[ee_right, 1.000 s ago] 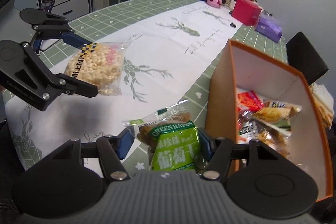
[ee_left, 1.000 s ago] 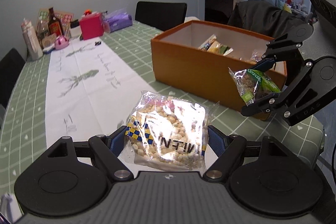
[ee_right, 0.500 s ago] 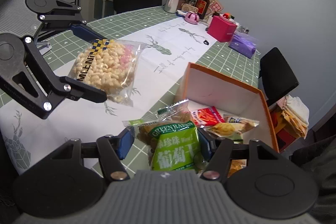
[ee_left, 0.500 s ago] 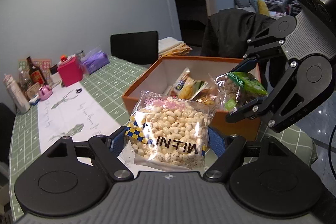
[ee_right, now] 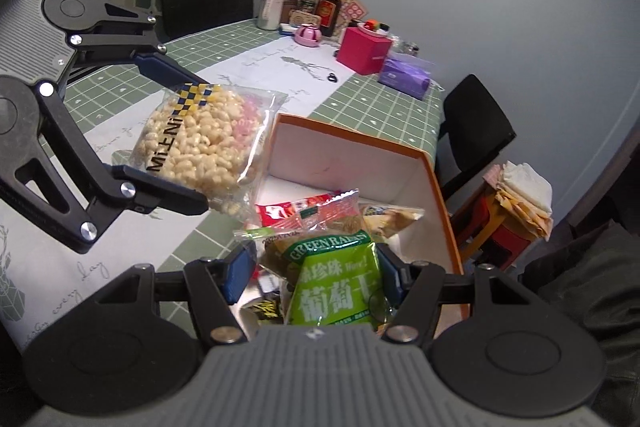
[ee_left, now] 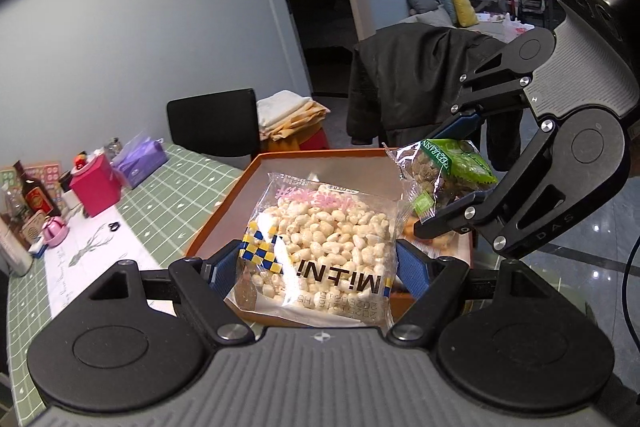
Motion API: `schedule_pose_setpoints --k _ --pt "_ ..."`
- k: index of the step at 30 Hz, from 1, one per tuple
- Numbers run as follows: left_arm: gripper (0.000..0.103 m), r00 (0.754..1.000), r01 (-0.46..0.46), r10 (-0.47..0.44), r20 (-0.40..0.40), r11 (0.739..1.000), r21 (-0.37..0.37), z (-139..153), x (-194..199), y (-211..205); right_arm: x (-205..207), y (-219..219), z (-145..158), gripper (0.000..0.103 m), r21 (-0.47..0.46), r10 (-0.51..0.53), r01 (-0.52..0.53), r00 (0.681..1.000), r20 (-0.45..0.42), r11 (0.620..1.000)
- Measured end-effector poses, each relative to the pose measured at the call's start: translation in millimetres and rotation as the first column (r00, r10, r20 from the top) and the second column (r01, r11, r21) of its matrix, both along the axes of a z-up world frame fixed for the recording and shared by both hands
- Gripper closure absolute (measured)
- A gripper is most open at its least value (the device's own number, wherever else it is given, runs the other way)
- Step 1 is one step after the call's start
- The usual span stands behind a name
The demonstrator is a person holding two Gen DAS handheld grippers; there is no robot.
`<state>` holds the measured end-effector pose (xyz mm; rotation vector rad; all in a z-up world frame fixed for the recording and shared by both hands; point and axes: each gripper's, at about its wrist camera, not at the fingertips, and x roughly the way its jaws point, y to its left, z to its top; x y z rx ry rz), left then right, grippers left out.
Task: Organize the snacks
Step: 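Carry the MILNI bag and raisin packet over the orange box with both tools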
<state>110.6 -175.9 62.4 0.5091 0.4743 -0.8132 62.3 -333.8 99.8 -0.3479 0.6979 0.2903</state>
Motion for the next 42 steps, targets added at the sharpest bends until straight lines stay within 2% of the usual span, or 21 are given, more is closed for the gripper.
schedule_pose_setpoints --k 8,14,18,26,31,42 --pt "0.011 1.000 0.026 -0.026 -0.004 0.997 0.069 -12.5 25.3 -27.9 17.9 -19.9 -9.6 0.041 0.013 -0.057 0.058 0.998 -0.027 0.998" --pt "0.011 0.999 0.031 -0.035 0.015 0.984 0.174 -23.5 54.5 -46.7 45.6 -27.0 -24.4 0.041 0.042 -0.104 0.107 0.992 -0.065 0.993" --pt "0.011 0.999 0.016 -0.008 -0.039 0.973 0.231 -35.5 82.4 -55.5 64.5 -26.0 -33.7 0.041 0.056 -0.112 0.117 0.989 -0.094 0.992" --pt "0.011 0.998 -0.019 0.042 -0.054 0.931 0.366 -62.5 116.5 -73.0 91.0 -17.2 -50.3 0.041 0.093 -0.111 0.127 0.981 -0.156 0.988" --pt "0.010 0.999 -0.013 0.032 -0.034 0.894 0.447 -77.0 123.3 -82.3 102.3 -13.0 -63.1 0.041 0.086 -0.110 0.128 0.976 -0.187 0.988" --pt "0.010 0.996 -0.011 0.056 -0.073 0.858 0.514 -99.9 141.9 -89.7 123.2 -6.9 -91.8 0.041 0.065 -0.115 0.135 0.962 -0.250 0.989"
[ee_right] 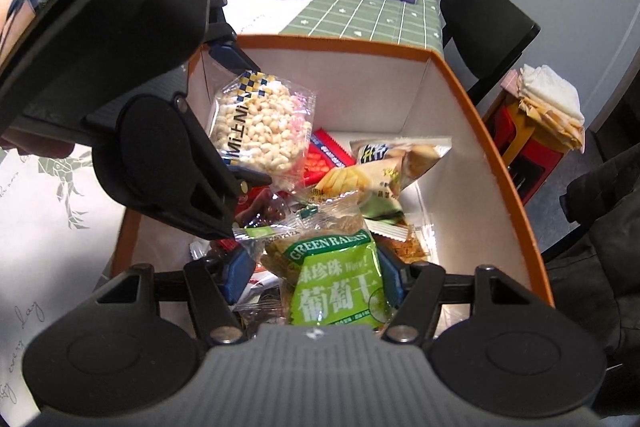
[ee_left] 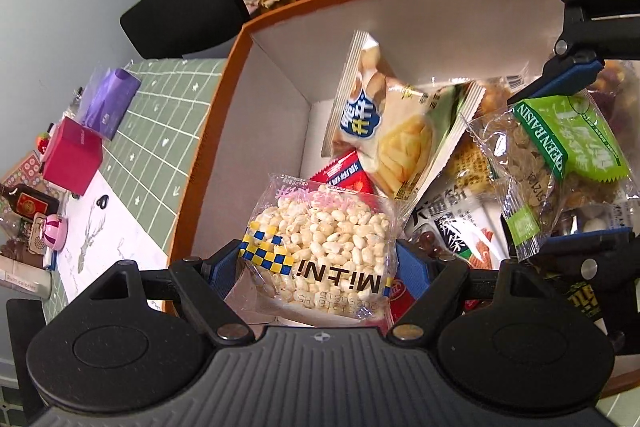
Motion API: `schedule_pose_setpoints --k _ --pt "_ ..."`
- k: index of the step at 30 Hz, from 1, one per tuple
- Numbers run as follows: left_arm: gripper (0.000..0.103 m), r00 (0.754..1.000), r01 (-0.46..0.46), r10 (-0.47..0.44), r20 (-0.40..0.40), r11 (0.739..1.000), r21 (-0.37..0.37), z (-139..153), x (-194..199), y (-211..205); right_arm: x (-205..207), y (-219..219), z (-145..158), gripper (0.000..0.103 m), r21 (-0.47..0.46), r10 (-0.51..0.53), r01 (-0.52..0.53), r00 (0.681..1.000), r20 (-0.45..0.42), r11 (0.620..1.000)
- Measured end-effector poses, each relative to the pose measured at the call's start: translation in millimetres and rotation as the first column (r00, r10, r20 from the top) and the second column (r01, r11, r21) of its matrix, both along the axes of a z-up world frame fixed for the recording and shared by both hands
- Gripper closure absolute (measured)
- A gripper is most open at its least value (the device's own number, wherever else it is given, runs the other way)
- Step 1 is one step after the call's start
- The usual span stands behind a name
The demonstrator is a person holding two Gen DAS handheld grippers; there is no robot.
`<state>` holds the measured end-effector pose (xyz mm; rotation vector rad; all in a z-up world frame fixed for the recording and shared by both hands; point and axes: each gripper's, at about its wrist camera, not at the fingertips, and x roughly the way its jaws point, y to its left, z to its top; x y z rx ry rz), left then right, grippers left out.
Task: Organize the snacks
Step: 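Carry the MILNI bag and raisin packet over the orange box with both tools, then open both tools to drop the MILNI bag and raisin packet into the box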
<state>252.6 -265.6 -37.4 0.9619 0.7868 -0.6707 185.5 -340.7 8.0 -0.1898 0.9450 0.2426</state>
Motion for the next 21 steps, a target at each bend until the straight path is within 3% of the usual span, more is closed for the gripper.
schedule_pose_setpoints --k 14,21 --pt "0.009 1.000 -0.010 0.010 -0.019 1.000 0.021 -12.9 7.0 -2.2 6.8 2.1 -8.9 0.039 -0.019 0.005 -0.006 1.000 -0.028 1.000" --pt "0.002 1.000 0.007 -0.006 -0.014 0.999 0.036 -9.4 1.1 -5.4 8.3 5.3 -8.3 0.037 -0.034 -0.001 0.000 0.999 -0.034 0.999"
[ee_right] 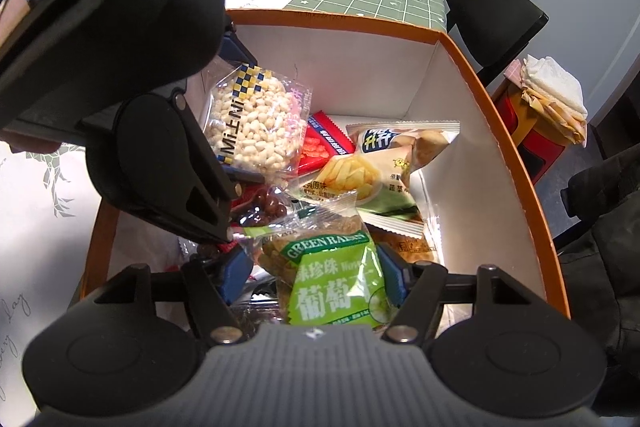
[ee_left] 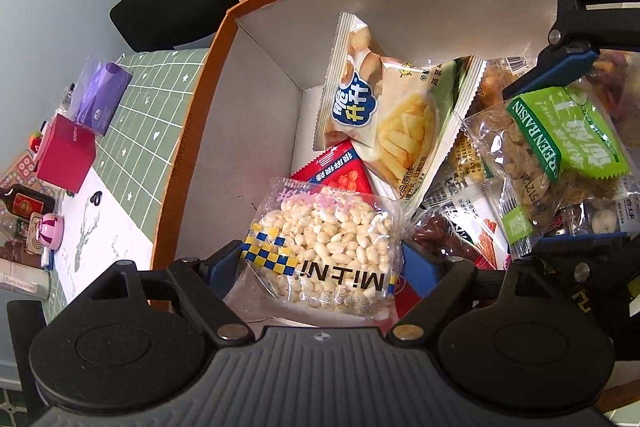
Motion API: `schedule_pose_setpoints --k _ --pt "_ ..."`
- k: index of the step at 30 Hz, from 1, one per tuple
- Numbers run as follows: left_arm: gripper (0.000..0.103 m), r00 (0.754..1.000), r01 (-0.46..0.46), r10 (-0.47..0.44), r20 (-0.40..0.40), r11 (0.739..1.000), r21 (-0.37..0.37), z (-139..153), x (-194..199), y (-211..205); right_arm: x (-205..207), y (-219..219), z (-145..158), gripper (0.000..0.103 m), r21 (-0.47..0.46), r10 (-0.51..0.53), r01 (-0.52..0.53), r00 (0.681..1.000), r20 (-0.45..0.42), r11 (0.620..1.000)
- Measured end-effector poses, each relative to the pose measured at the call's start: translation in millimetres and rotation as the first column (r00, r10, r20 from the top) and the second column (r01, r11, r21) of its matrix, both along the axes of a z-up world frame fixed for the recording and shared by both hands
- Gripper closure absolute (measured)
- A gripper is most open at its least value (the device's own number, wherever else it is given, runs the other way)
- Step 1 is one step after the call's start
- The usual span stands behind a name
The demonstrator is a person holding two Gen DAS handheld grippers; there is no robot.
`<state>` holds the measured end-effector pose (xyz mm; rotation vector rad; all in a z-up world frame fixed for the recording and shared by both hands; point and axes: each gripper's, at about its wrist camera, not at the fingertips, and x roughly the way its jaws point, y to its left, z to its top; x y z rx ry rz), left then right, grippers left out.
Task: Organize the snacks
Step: 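Open both tools to drop the MILNI bag and raisin packet into the box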
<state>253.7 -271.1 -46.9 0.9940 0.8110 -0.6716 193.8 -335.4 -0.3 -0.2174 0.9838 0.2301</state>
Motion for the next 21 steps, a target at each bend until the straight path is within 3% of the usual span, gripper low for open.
schedule_pose_setpoints --k 8,21 --pt "0.002 0.999 0.026 -0.026 -0.021 0.999 -0.039 16.3 -9.2 3.8 -3.2 0.0 8.2 0.031 0.002 -0.016 0.016 1.000 0.013 1.000" --pt "0.002 0.998 -0.054 0.048 -0.030 0.971 -0.234 68.2 -19.8 23.1 -13.8 -8.0 44.5 0.030 -0.002 -0.060 0.060 0.995 0.075 0.998"
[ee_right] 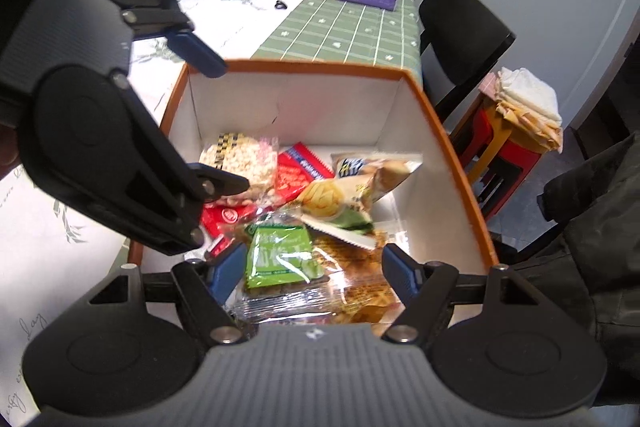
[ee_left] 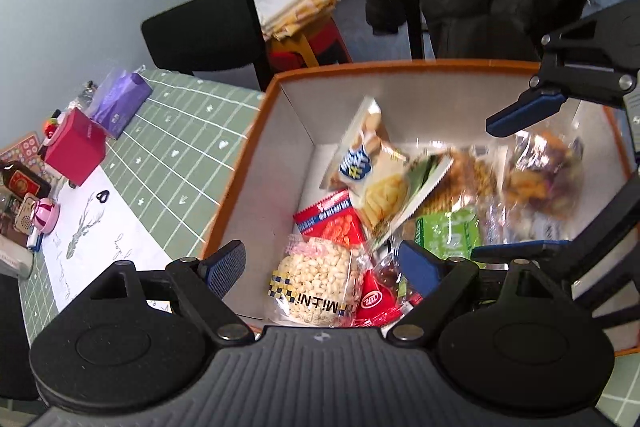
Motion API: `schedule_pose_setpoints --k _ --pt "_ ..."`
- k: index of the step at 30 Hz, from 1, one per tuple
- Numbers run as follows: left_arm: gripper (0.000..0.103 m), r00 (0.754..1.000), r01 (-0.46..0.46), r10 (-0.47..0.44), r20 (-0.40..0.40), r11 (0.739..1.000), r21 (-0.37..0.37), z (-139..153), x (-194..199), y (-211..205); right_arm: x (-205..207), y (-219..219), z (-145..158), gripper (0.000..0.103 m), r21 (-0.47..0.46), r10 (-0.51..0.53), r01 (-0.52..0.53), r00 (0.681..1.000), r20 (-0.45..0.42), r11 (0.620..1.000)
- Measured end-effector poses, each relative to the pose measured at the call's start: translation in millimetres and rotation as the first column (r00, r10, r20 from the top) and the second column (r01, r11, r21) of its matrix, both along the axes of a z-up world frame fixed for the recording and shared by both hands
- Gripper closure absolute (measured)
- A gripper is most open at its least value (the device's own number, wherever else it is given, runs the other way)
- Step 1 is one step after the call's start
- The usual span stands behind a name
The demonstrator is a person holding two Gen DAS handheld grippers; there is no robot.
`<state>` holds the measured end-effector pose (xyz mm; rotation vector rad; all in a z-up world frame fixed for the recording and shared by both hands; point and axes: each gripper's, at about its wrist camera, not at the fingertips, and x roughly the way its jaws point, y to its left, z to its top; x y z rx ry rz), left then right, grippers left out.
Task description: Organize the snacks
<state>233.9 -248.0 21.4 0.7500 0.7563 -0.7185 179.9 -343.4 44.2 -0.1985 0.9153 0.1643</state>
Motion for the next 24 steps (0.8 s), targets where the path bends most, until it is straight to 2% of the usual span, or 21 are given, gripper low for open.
schedule_pose_setpoints --k 3,6,10,13,18,24 --pt "0.002 1.000 -0.006 0.007 0.011 0.999 -0.040 15.9 -4.9 6.7 -4.4 -1.9 13.1 0.029 0.004 -0.011 0.011 1.000 0.026 1.000" --pt "0.002 1.000 -0.016 0.019 0.025 0.994 -0.109 36.5 -11.9 16.1 -11.2 -6.7 31.1 0.022 0.030 -0.038 0.035 0.997 0.072 0.999" --pt "0.002 0.995 -0.085 0.095 0.039 0.977 -0.195 62.4 -20.5 29.4 -22.2 -10.1 53.2 0.021 0.045 -0.087 0.082 0.988 0.125 0.996" --pt "0.001 0.980 -0.170 0.190 0.056 0.951 -0.259 78.4 -32.1 37.9 -33.7 -11.9 67.1 0.008 0.086 -0.121 0.108 0.979 0.166 0.990" --pt "0.001 0.953 -0.269 0.302 0.039 0.894 -0.357 96.3 -51.5 55.4 -56.7 -13.4 78.1 0.003 0.146 -0.220 0.191 0.951 0.219 0.971" --pt "0.001 0.920 -0.328 0.384 0.070 0.858 -0.394 96.1 -77.6 66.9 -88.7 -3.4 83.2 0.003 0.109 -0.335 0.316 0.891 0.306 0.942"
